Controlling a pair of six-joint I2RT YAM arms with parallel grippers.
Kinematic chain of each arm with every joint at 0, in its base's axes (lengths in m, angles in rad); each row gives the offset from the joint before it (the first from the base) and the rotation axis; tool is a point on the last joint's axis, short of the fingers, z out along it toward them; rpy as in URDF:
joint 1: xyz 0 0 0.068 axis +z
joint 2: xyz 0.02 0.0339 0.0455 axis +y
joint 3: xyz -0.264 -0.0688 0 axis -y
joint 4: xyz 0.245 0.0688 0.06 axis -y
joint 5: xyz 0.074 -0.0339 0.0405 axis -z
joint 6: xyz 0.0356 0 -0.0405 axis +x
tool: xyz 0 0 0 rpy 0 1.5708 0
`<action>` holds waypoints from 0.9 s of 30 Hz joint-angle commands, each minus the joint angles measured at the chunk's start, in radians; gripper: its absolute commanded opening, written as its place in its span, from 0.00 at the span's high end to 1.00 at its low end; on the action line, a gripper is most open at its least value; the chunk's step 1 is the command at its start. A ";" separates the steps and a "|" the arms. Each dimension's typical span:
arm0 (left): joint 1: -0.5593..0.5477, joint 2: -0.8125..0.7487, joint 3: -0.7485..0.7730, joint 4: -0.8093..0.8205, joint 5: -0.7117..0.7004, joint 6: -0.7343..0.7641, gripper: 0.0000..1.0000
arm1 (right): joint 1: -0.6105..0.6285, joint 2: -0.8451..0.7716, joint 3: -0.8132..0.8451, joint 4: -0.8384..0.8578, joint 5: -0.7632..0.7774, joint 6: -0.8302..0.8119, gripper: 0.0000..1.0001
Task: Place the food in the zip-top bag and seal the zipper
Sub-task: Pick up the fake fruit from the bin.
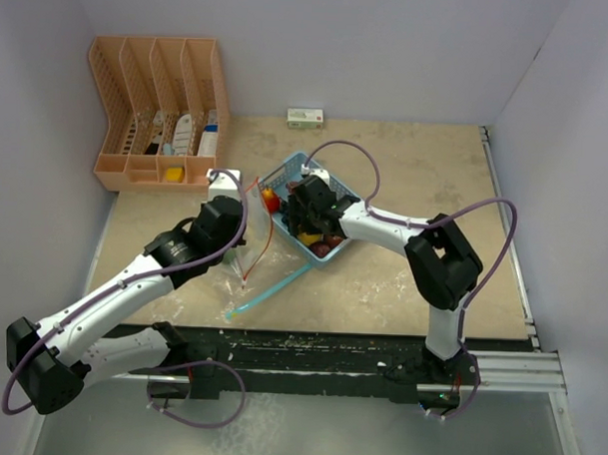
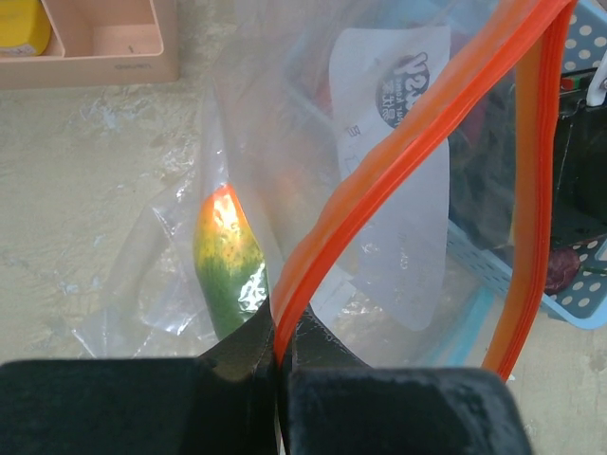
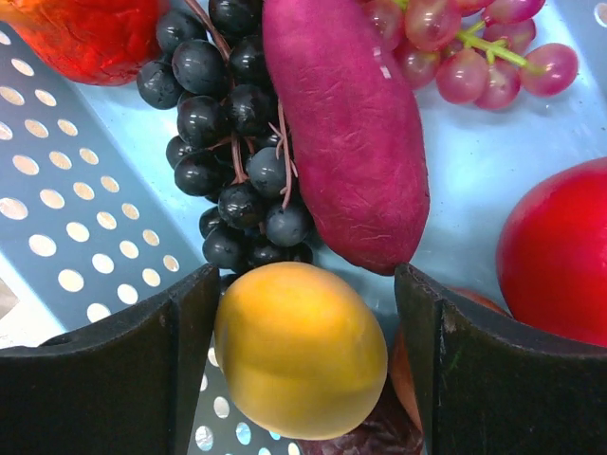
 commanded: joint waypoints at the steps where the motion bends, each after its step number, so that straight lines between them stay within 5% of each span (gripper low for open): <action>1: 0.004 -0.017 -0.005 0.036 -0.005 0.010 1.00 | 0.004 -0.004 -0.015 0.021 -0.052 0.026 0.25; 3: 0.004 -0.017 -0.005 0.035 -0.006 0.008 1.00 | 0.004 0.002 -0.020 0.027 -0.052 0.027 0.32; 6: 0.004 -0.019 -0.005 0.032 -0.004 0.006 1.00 | 0.004 -0.009 -0.011 0.028 -0.036 0.023 0.62; 17: 0.004 -0.012 -0.021 0.034 -0.018 -0.003 1.00 | 0.004 -0.260 -0.008 0.017 -0.005 -0.033 0.71; 27: 0.007 0.004 -0.023 0.064 -0.015 0.000 1.00 | 0.005 -0.542 -0.148 0.269 -0.282 -0.079 0.79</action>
